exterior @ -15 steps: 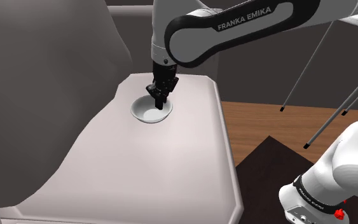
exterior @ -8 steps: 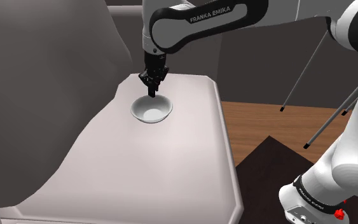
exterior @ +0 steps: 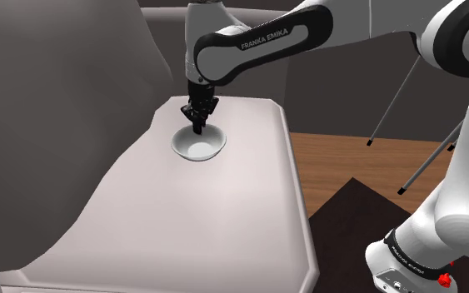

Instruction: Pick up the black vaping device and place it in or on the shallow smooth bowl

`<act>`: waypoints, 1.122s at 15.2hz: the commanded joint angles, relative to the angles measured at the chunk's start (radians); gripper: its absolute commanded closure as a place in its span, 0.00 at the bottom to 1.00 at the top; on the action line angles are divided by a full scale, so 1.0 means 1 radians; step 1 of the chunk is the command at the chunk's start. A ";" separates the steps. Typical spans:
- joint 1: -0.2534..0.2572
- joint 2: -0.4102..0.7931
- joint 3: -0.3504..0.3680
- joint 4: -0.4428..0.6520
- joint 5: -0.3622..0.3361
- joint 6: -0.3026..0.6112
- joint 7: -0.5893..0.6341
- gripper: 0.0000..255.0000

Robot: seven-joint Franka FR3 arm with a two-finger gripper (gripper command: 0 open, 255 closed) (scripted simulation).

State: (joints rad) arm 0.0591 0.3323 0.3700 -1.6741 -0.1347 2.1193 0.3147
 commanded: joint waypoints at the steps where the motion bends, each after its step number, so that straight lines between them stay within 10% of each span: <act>1: -0.001 0.007 -0.002 -0.017 -0.004 0.024 0.001 1.00; 11: 0.000 0.021 -0.005 -0.042 -0.011 0.062 0.006 1.00; 12: 0.000 0.021 -0.005 -0.042 -0.011 0.062 0.006 0.00; 17: 0.000 0.021 -0.005 -0.042 -0.011 0.062 0.006 0.00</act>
State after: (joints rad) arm 0.0596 0.3534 0.3646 -1.7159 -0.1458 2.1813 0.3204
